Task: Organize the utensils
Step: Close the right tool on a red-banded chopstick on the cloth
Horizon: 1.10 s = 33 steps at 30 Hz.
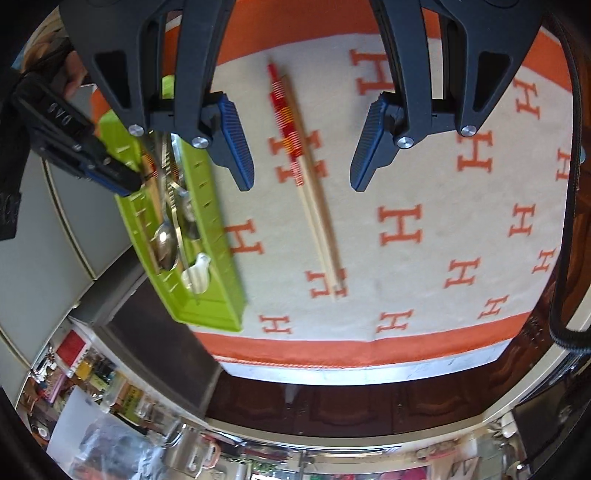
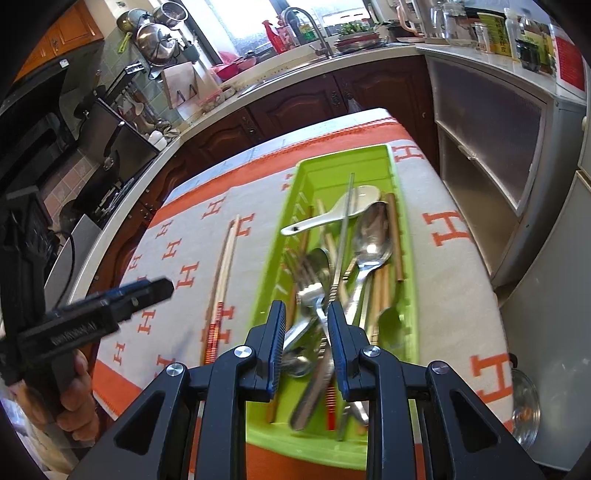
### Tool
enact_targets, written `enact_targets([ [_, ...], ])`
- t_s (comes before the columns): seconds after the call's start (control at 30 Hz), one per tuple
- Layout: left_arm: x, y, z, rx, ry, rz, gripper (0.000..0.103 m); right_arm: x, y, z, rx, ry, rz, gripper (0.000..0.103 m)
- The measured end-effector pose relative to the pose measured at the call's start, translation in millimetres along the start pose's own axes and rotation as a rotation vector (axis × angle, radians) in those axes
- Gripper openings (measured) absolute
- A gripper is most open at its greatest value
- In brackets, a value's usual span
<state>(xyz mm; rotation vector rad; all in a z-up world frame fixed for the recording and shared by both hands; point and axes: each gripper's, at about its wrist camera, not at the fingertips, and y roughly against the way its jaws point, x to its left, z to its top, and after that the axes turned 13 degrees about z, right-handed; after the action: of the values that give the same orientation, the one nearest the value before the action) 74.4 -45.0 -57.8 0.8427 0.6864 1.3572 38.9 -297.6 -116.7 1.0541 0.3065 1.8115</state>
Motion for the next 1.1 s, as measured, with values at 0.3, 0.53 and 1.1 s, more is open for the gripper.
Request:
enact_targets([
  [0.3, 36.1, 4.5, -30.2, -0.009, 0.015, 0.057, 0.051, 40.4, -7.8, -4.0, 0.018, 0.051, 0.037, 0.03],
  [0.53, 56.9, -3.2, -42.6, -0.01, 0.035, 0.066, 0.051, 81.4, -27.5, -7.5, 0.066, 0.115, 0.054, 0.032],
  [1.1, 84.8, -37.8, -56.0, 0.046, 0.089, 0.038, 0.051, 105.0, -135.3, -0.1, 0.266, 0.191, -0.086, 0.017],
])
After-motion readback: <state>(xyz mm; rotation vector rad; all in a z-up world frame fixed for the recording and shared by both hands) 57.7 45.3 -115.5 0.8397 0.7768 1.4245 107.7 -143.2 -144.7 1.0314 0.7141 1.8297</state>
